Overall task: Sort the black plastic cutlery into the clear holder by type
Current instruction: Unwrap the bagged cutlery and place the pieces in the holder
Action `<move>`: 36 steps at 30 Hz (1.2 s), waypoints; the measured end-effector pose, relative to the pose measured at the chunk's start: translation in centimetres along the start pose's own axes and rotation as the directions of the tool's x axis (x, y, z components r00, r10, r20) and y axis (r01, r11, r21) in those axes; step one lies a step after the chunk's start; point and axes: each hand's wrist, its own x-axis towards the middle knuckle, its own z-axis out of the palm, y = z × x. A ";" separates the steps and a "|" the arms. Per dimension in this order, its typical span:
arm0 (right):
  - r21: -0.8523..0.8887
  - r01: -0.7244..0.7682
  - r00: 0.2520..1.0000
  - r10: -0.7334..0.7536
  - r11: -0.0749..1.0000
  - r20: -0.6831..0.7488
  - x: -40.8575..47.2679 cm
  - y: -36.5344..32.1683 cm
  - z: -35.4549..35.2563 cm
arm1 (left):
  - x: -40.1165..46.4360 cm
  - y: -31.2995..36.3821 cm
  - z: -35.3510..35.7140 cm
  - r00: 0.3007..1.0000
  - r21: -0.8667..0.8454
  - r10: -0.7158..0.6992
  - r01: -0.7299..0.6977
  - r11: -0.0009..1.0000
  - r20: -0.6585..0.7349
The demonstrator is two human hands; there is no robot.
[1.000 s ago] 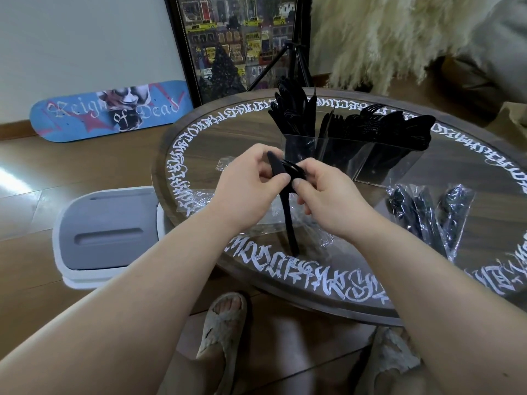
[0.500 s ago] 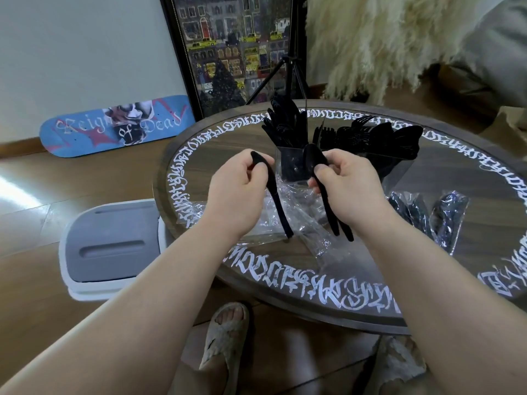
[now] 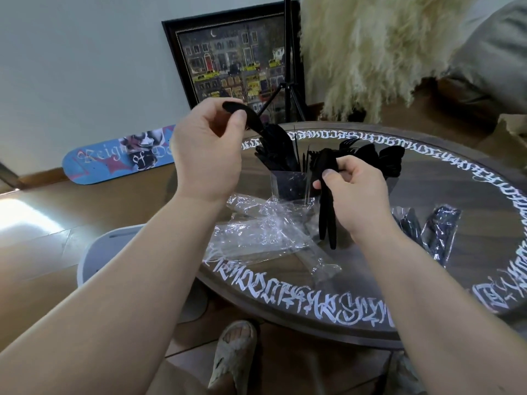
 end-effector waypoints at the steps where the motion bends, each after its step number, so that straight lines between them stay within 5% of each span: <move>1: 0.008 -0.005 1.000 0.005 1.000 0.004 0.0 0.1 -0.1 | 0.2 -0.1 0.4 1.000 0.024 -0.005 0.005 1.000 0.019; 9: -0.046 0.045 0.999 -0.044 0.998 0.011 0.3 0.8 -1.1 | -0.9 -1.6 4.2 0.957 0.381 -0.053 -0.063 0.923 0.286; 14: -0.057 0.040 0.999 -0.040 0.998 0.007 0.6 1.1 -1.4 | -0.7 -2.7 5.9 0.951 0.484 0.022 -0.177 0.857 0.309; 19: -0.079 0.052 0.999 -0.051 0.996 0.015 0.9 1.3 -1.4 | -0.4 -4.4 7.2 0.937 0.632 -0.052 -0.191 0.751 0.345; 23: -0.101 0.034 0.999 -0.033 0.994 0.011 1.1 1.5 -1.3 | -2.0 -3.7 6.7 0.958 0.497 0.034 -0.179 0.849 0.286; 27: -0.146 0.021 0.999 -0.016 0.989 0.035 1.1 1.7 -1.0 | -4.5 -2.1 5.9 0.879 0.196 -0.051 -0.048 0.979 0.475; 36: -0.192 0.065 0.987 -0.034 0.979 0.159 0.1 1.4 -1.5 | -5.1 -1.7 6.0 0.807 0.132 -0.157 0.099 0.986 0.570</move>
